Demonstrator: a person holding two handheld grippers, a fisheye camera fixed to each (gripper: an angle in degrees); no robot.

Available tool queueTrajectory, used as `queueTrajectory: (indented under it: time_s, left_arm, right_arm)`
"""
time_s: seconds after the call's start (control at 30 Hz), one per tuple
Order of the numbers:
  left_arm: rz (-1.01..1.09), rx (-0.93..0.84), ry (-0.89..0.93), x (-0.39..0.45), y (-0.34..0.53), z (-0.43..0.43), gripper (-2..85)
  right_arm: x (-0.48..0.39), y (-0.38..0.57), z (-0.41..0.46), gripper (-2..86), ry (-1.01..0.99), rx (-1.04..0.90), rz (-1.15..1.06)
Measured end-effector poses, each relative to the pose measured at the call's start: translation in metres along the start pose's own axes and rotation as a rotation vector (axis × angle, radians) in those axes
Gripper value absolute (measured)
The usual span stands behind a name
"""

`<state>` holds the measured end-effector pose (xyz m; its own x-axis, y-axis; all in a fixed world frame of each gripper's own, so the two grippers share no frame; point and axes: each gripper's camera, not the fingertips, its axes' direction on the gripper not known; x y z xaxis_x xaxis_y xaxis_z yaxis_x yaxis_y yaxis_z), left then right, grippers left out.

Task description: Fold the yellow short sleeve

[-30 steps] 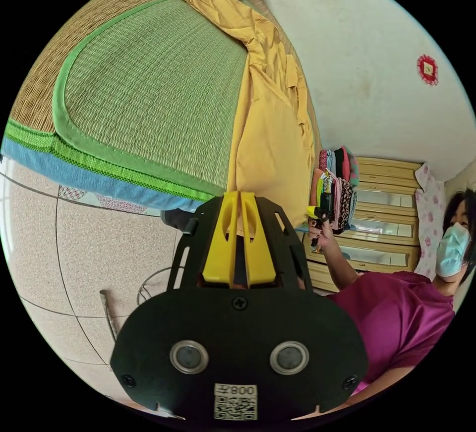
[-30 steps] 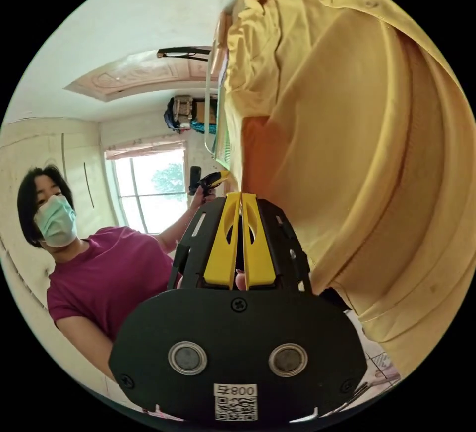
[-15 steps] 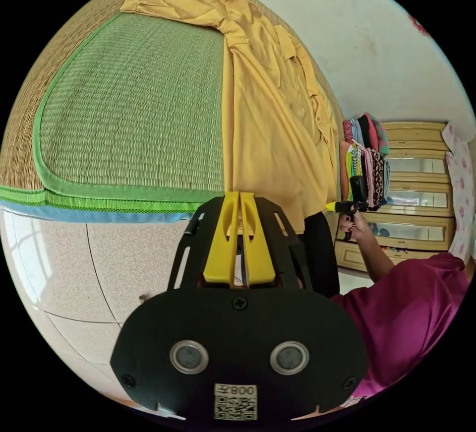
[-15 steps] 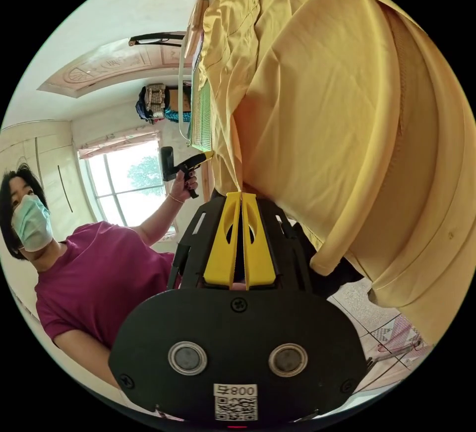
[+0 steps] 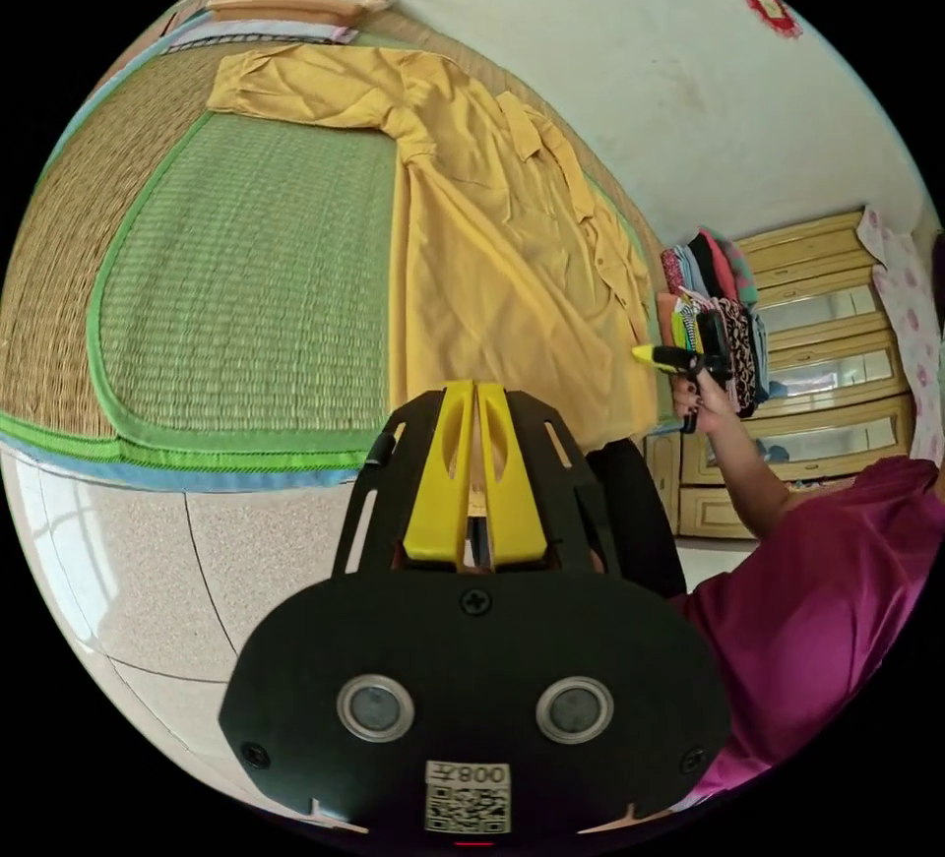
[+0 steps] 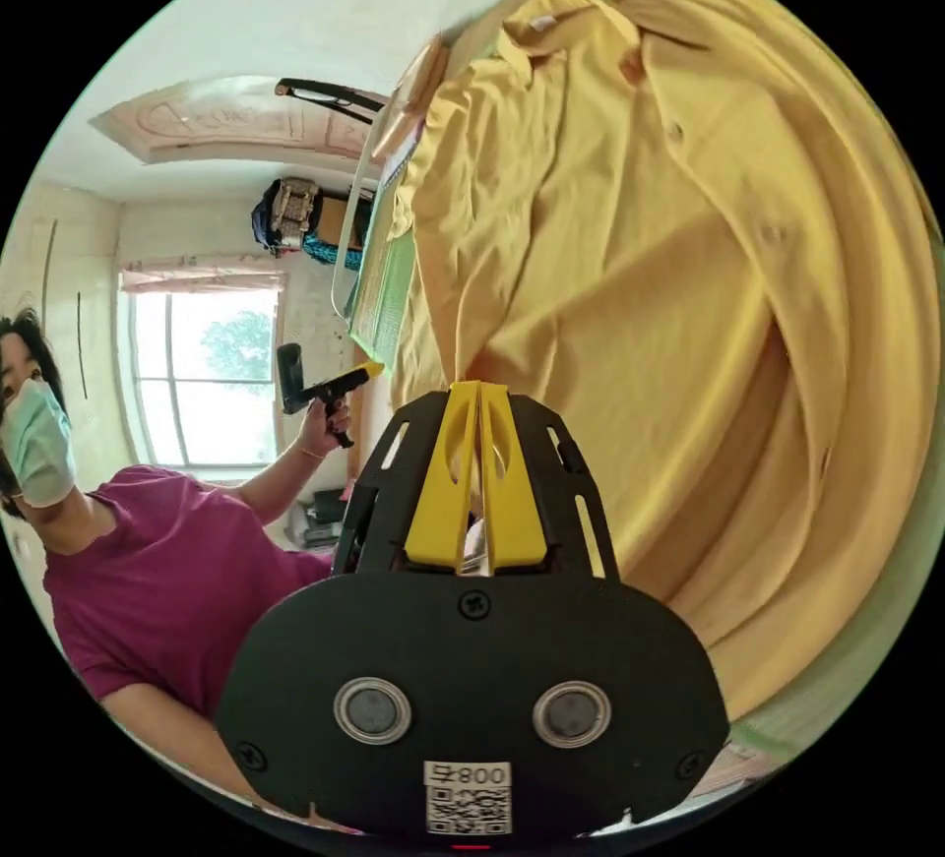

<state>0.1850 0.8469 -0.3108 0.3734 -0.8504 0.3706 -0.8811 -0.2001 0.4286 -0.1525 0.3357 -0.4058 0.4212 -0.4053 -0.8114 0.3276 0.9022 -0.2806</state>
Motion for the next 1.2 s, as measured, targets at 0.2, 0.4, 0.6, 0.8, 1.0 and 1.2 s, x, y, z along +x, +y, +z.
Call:
queueTrajectory:
  time_s: [0.2,0.4,0.6,0.8,1.0,1.2]
  left_arm:
    - [0.009,-0.068,-0.067,0.004,-0.022,0.023,0.2]
    - [0.050,-0.078,-0.097,0.013,-0.035,0.026,0.3]
    - [0.062,-0.067,-0.121,0.019,-0.044,0.024,0.3]
    - [0.049,-0.061,-0.131,0.024,-0.057,0.023,0.3]
    - [0.061,-0.068,-0.152,0.029,-0.070,0.025,0.2]
    - [0.002,-0.044,-0.138,0.023,-0.078,0.018,0.2]
  right_arm:
    - [-0.046,-0.156,0.016,0.1,0.368,0.071,-0.203]
    - [-0.056,-0.261,0.036,0.1,0.670,0.086,-0.259]
    - [-0.038,-0.299,0.015,0.0,0.742,0.132,-0.210]
    - [-0.035,-0.294,-0.004,0.1,0.670,0.132,-0.195]
    - [-0.049,-0.235,-0.027,0.1,0.517,0.187,-0.237]
    - [-0.085,-0.104,0.000,0.1,0.347,0.056,-0.336]
